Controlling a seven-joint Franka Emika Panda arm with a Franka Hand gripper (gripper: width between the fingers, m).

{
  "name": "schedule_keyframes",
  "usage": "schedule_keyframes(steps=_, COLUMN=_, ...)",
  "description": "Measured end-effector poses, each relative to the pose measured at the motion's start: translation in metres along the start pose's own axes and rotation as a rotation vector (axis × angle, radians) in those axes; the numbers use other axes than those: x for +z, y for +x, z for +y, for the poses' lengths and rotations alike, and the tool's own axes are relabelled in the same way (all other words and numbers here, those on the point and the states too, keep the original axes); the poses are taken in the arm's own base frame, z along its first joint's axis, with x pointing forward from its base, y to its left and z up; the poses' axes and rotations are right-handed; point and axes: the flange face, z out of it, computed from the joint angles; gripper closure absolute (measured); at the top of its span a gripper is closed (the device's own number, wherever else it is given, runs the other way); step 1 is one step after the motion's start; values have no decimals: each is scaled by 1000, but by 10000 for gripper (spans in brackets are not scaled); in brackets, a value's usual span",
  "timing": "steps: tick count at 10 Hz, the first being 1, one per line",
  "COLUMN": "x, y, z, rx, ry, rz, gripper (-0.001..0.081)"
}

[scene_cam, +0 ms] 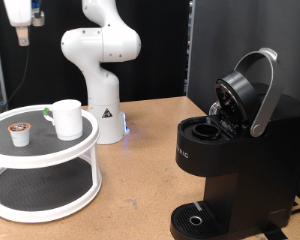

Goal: Make a cup of coffee with the keurig machine

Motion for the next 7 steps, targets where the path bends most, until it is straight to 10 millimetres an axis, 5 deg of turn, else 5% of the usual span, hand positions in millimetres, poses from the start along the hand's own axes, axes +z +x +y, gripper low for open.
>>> schedule_keyframes(steps=7, x=1, y=-16, z=27, rx=-14, ry=1, rz=-10, gripper=-1)
